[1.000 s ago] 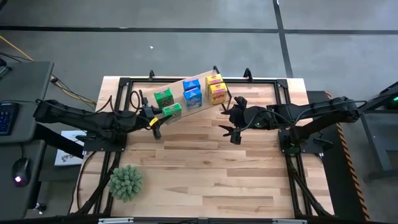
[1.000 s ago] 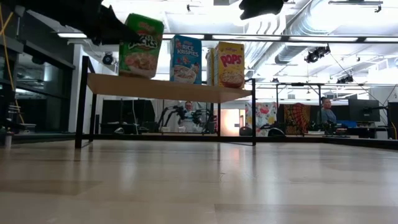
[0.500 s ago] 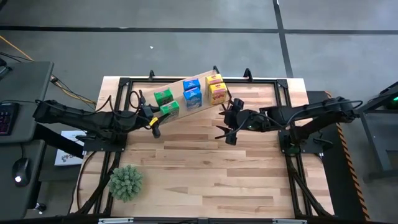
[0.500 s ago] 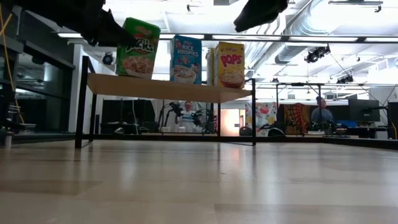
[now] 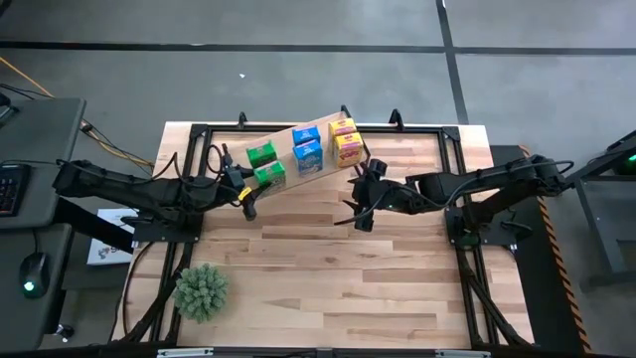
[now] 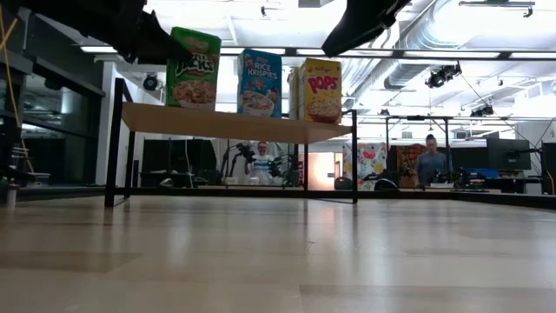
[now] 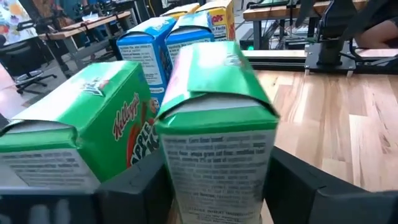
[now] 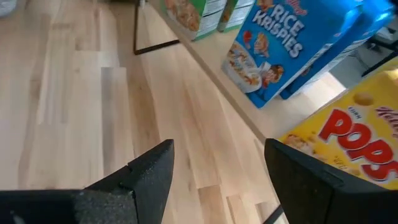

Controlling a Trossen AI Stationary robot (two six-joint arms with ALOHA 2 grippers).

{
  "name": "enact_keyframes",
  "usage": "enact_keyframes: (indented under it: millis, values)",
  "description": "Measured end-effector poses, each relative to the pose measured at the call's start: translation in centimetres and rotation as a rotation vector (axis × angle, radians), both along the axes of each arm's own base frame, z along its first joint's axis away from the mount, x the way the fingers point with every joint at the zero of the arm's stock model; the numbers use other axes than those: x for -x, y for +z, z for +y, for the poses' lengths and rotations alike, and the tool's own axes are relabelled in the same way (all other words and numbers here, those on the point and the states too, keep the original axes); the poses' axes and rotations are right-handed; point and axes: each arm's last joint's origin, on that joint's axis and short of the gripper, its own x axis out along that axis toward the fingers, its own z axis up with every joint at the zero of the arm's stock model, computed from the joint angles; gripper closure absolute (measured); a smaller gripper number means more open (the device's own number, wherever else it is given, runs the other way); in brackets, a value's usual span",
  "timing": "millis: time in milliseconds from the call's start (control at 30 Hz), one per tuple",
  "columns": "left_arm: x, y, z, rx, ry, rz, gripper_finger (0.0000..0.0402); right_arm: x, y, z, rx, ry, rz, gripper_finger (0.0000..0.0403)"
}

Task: Stack cereal on shelf
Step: Put the green cereal box on the shelf aligned with the green cereal box

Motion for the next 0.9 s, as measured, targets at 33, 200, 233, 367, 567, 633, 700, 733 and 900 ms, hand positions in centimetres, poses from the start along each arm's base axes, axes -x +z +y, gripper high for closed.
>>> enact_keyframes:
  millis: [33,200,233,367,567,633,700,733,900]
  values:
    - [0.0,0.1,0.0,-0.006,-0.002,0.002,0.02,0.0,0.0,0.0,0.005,-0.004,0.0,0.0159]
    - [0.0,1.2,0.0,-0.01,-0.006,-0.015,0.0177,0.0,0.0,-0.1,0.02,-0.001,0.004,0.0159]
    - [0.0,1.3,-0.1,-0.011,-0.007,-0.007,0.0175,0.0,0.0,-0.1,0.02,0.0,0.004,0.0159]
    - [0.2,1.8,0.0,-0.011,-0.003,0.018,0.0172,0.0,0.0,-0.1,0.019,0.0,0.0,0.0159]
    - [0.3,2.3,0.1,-0.031,0.065,0.008,0.0172,-0.1,0.1,-0.1,0.024,0.004,0.0,0.0159]
    - [0.3,2.5,0.2,-0.035,0.08,0.002,0.0172,-0.1,0.1,-0.1,0.024,0.004,0.0,0.0159]
    - [0.3,2.7,0.2,-0.035,0.09,-0.013,0.0172,-0.1,0.1,-0.1,0.024,0.004,-0.001,0.0159]
    - [0.3,2.8,0.2,-0.035,0.092,-0.02,0.0172,-0.1,0.1,-0.1,0.024,0.004,-0.001,0.0159]
    - [0.3,2.8,0.2,-0.047,0.089,-0.021,0.0172,-0.1,0.1,-0.1,0.023,0.004,-0.001,0.0159]
